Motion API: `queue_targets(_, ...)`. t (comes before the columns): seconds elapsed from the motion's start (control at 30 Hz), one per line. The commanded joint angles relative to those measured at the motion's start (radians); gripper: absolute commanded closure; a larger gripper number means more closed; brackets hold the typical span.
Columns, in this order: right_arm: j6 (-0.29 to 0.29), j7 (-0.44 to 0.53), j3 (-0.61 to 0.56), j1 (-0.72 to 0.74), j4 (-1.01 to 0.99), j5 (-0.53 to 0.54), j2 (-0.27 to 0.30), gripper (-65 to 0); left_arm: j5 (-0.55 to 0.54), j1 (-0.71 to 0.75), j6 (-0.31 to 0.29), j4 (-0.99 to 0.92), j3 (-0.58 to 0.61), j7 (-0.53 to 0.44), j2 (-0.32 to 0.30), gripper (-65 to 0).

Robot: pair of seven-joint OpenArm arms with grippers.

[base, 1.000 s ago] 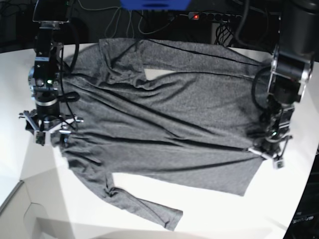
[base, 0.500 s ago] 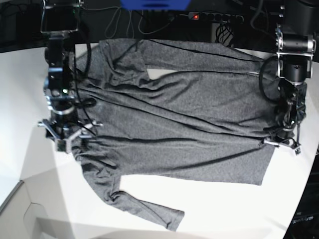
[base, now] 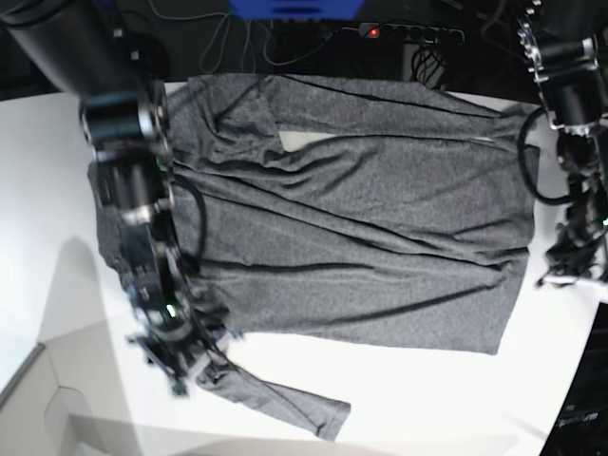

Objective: Layout the t-shirt on the table in an organized manner, then fold the t-shirt properly
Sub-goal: 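Reach the right gripper to the sleeve and pull it toward the hem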

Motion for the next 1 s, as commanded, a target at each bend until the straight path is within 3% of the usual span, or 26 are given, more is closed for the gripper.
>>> queue_targets(0.0, -0.010, 0.053, 0.003, 0.090, -0.061, -0.002, -0.005, -28.2, -0.006, 0.011, -0.005, 0.057, -0.047, 0.000, -0.018, -0.4)
queue_targets(0.2, -0.013, 0.393, 0.003, 0.300, -0.511, -0.002, -0.028, -3.1, -0.008, 0.209, -0.005, 0.269, -0.274, 0.086, 0.006, -0.5)
queue_targets(0.3, -0.016, 0.499, 0.003, 0.314, -0.560, -0.002, -0.039, 0.0, -0.008, 0.284, -0.005, 0.329, -0.371, 0.105, 0.026, -0.5)
queue_targets(0.5, -0.016, 0.504, 0.003, 0.230, -0.564, -0.003, -0.050, 0.0, -0.008, 0.364, -0.006, 0.375, -0.477, 0.134, 0.066, -0.5)
queue_targets(0.8, -0.016, 0.498, 0.001, 0.125, -0.571, -0.003, -0.060, 0.0, -0.008, 0.361, -0.006, 0.373, -0.480, 0.135, 0.074, -0.5)
queue_targets(0.97, -0.016, 0.364, 0.001, 0.076, -0.564, -0.003, -0.060, 0.0, -0.008, 0.354, -0.006, 0.365, -0.480, 0.134, 0.072, -0.5)
